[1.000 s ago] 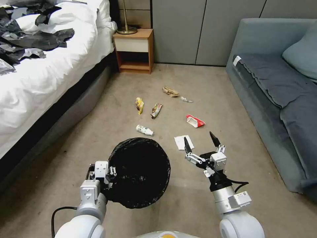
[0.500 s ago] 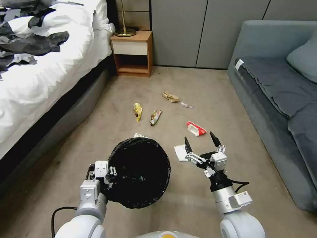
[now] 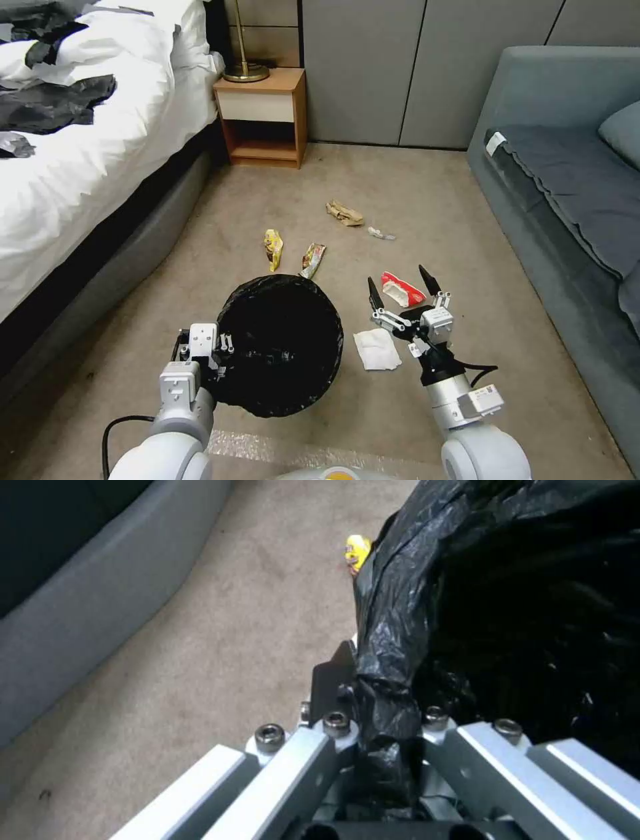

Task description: Pick up the trash bin, then pick up the garbage from the floor and place it into the trash bin.

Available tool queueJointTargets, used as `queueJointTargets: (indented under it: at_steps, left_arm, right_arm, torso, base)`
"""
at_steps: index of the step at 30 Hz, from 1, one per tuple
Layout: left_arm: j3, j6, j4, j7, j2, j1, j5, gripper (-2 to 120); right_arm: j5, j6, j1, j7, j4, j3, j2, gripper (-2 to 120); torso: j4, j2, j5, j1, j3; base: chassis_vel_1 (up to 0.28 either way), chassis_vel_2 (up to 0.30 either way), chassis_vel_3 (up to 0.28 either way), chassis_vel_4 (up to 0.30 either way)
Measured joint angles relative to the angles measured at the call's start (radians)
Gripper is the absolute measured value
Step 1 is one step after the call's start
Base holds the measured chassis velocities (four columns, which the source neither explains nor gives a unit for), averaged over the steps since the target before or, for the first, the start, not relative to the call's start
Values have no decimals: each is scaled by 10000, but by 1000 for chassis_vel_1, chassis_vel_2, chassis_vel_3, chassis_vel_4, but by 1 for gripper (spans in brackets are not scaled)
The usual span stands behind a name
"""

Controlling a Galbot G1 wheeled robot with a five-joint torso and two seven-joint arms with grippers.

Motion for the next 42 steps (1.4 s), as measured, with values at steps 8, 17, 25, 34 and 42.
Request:
queueJointTargets:
  at_steps: [8,17,25,34,42]
  left_arm:
    - [-7,-18,0,-18,0,129,45,1]
    - [-11,-36,40,-23,33,133,60,1]
    - [-3,-31,140,-27,41,52,50,1]
    - [-76,-2,216,-27,65,96,21,1]
    - [-89,3,251,-27,56,217,46,1]
  right_arm:
    - [-144,-530,145,443,-549,-177,-140,100]
    - [598,-2799,491,1216,-1358,-512,-652,100]
    - [1220,-4146,1448,1258,-2833,-825,-1082,100]
    - [1071,-4484,2789,728,-5892,-1003,-877,100]
    - [950,-4108,3577,89,-7425,-907,-656,100]
  torso:
    - [0,0,1,0,0]
    - [0,0,0,0,0]
    - [1,0,2,0,0]
    - [0,0,1,1,1]
    - [0,0,0,1,1]
  base:
    - [16,-16,-24,8]
    - [0,0,0,0]
    - [0,0,0,0]
    - [0,0,0,0]
    - [0,0,0,0]
